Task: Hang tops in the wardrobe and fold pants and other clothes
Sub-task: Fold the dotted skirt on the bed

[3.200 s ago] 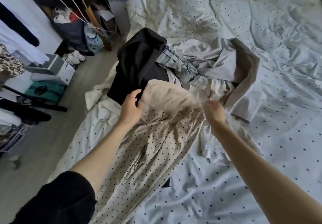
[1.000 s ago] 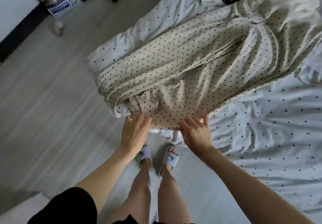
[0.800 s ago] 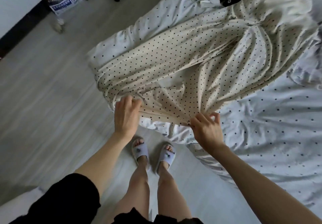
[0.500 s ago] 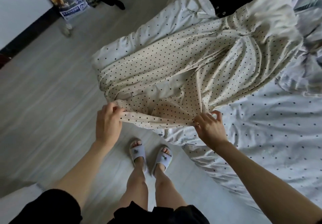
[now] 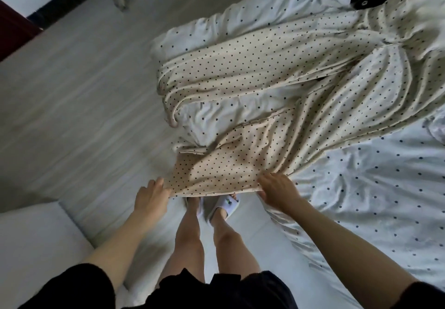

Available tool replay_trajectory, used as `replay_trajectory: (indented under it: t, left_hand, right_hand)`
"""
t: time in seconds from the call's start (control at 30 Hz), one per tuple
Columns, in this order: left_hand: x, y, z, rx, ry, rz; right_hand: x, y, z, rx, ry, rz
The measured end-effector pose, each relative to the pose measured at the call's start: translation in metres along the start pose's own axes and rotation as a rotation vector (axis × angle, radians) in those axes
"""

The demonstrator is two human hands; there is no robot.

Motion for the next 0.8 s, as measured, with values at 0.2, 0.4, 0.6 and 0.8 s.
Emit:
replay_trajectory:
  t: [0.2,0.4,0.6,0.8]
  left_hand:
    - [0.034,0.043,-0.052,0.221,-0.059,0.215]
    - [0.092,0.095,-0.109,0.431,-0.241,0.586]
    - [0.075,0.080,-0.122,0.486,-0.018,0.784]
    - [0.023,0.099,-0.094,0.593,-0.055,0.764]
  right_hand:
    - [0.005,0.082,-0.050,0.334,-0.003,-0.061]
    - [0.026,0.098,-0.109,0.244,-0.071,0.026]
    - [0.010,0.107,-0.123,0.315,0.046,-0.061]
    - [-0.003,0.100,-0.117,0.181,0.033,-0.158]
Point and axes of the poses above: each hand's wrist, its own z-axis away from the middle knuckle, its own y-axis out of the back of the hand, x = y × z, the point moved 10 cm from there along -z, towards the middle knuckle, and after that the axes turned 2 degrees about -y, right-handed, at the moved point
